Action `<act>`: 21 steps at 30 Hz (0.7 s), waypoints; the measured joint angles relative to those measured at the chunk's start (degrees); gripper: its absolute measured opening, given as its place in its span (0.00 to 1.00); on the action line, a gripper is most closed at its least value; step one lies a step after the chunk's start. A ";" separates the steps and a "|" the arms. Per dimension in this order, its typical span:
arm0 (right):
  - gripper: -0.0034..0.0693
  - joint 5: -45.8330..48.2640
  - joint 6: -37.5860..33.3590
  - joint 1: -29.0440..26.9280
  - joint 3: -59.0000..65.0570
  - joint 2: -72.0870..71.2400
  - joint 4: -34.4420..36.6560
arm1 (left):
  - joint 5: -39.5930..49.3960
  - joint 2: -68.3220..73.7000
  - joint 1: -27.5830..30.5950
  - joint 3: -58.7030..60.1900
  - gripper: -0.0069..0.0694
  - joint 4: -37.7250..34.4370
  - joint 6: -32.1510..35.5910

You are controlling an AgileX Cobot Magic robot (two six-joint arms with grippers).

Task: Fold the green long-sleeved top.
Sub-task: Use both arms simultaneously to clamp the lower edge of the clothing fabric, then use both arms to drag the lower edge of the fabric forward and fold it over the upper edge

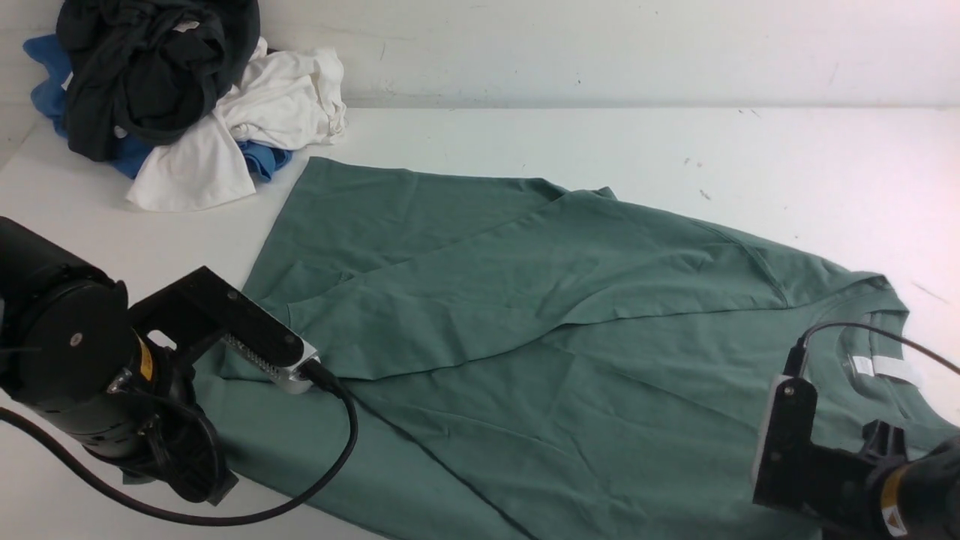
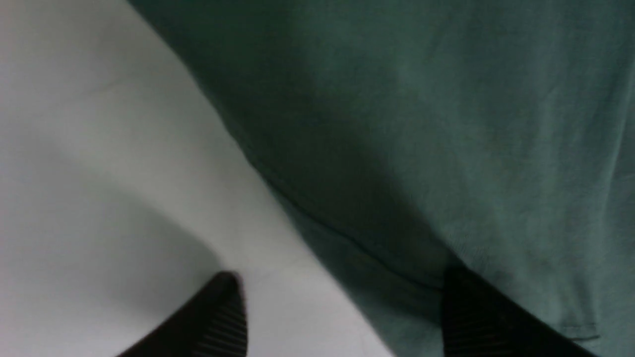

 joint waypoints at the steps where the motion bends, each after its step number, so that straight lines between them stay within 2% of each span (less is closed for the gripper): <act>1: 0.67 -1.25 1.77 0.00 -0.14 0.82 -1.08 | -0.02 -0.29 0.00 0.00 0.09 -0.29 0.06; 4: 0.39 -2.15 9.41 0.00 -2.23 3.65 -3.71 | 0.25 -1.59 0.04 0.00 0.09 -0.81 0.19; 5: 0.35 -1.87 9.82 0.00 -2.58 3.74 -3.72 | 0.30 -1.70 0.04 0.00 0.09 -0.82 0.19; 7: 0.13 5.81 15.08 0.00 -5.16 4.27 -3.94 | 0.84 -3.69 0.04 -0.06 0.09 -1.08 -0.09; 8: 0.09 9.91 16.84 0.00 -6.50 3.98 -4.34 | 1.06 -5.14 0.04 -0.37 0.09 -1.51 -0.61; 11: 0.06 20.40 19.78 0.00 -11.83 1.45 -6.68 | 1.98 -8.65 0.04 -2.90 0.09 -3.29 -2.09; 14: 0.06 24.80 19.88 -0.02 -18.53 -1.52 -10.49 | 2.71 -10.05 0.04 -8.08 0.09 -4.22 -3.25; 16: 0.06 23.73 19.27 -0.81 -22.70 -1.95 -12.22 | 2.29 -9.42 0.04 -11.60 0.09 -3.78 -3.54; 21: 0.06 10.22 18.07 -7.69 -34.44 3.98 -12.65 | -2.63 1.36 3.11 -23.95 0.10 -2.67 -3.84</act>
